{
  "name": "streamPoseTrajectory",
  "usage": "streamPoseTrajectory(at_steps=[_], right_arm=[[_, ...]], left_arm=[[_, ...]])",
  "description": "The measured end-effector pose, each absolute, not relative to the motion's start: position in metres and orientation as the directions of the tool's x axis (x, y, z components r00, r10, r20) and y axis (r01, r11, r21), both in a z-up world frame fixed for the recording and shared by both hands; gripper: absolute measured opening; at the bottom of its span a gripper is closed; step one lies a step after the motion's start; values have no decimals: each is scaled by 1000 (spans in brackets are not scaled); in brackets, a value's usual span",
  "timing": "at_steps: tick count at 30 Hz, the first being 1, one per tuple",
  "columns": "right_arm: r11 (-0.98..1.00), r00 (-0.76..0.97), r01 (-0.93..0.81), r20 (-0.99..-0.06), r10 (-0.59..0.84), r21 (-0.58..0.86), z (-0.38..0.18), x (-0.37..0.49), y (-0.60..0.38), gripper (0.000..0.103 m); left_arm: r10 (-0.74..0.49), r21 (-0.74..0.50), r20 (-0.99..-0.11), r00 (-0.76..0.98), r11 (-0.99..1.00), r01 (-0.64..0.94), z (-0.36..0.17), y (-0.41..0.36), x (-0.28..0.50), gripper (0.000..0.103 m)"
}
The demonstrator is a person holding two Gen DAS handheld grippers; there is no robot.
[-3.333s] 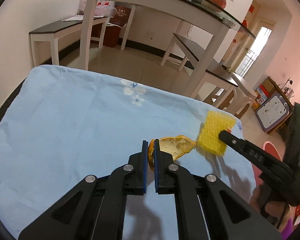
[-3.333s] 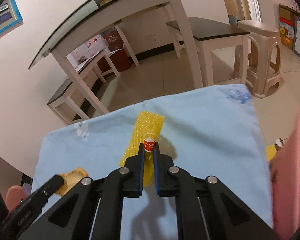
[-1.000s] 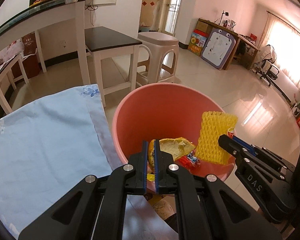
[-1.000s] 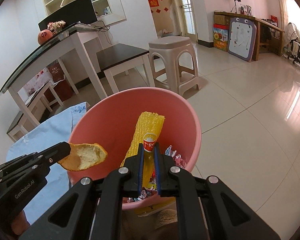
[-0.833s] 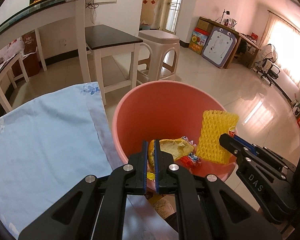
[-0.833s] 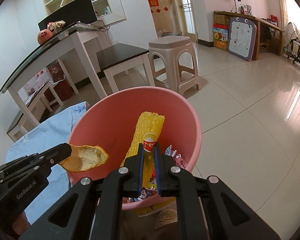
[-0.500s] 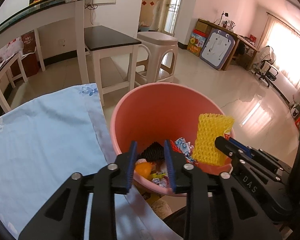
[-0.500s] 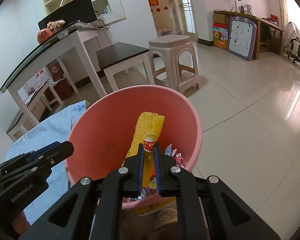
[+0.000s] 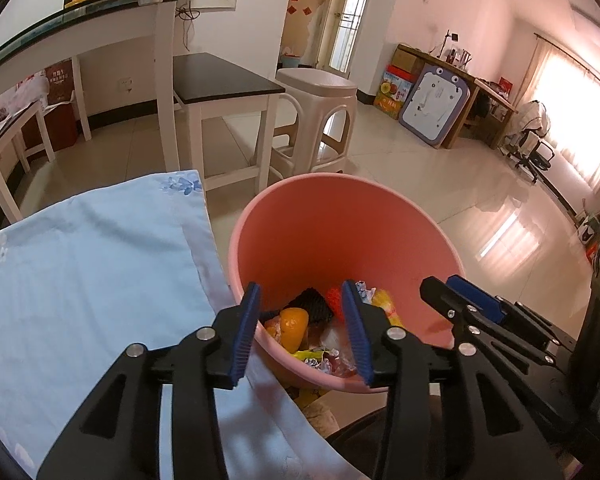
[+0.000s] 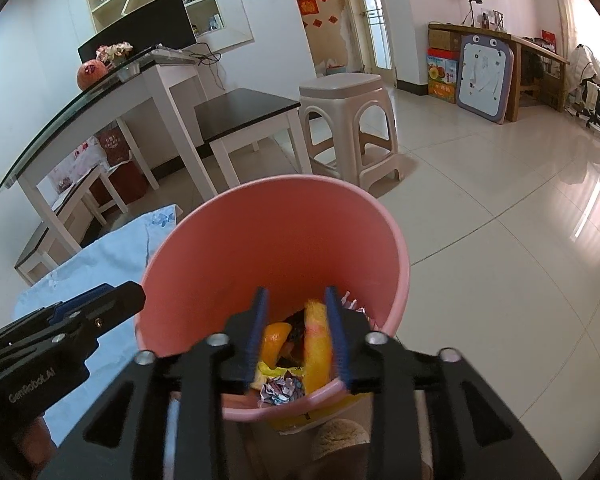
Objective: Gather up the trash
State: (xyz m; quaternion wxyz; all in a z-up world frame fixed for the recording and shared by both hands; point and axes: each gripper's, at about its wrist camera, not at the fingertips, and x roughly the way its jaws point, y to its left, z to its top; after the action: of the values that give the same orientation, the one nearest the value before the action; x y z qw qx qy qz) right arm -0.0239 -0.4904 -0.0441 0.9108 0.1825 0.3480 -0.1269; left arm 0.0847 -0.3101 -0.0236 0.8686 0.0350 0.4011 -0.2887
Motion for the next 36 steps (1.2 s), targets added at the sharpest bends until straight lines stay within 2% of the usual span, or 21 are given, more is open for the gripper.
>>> streamPoseTrajectory(at_steps=[20,28,33,36], right_arm=[[921,776,317,-621,-114,227,-16,-44,-470,64],[934,794,294,-596,-121,202,-3,-52,-453,67],[941,799,280,-589,-119,190,1,-55,-442,67],[943,804,280,-581,-128,179,5,-59,-435,67]], left_arm=[[-473,-156,-668,574,844,514,5,-287,62,44],[-444,-132,-656,610,863,487,17,-267,53,44],[-441,-121,-615,654,872,474,26,-250,43,44],[-396,-79,-589,705,896,438,31,-243,37,44]])
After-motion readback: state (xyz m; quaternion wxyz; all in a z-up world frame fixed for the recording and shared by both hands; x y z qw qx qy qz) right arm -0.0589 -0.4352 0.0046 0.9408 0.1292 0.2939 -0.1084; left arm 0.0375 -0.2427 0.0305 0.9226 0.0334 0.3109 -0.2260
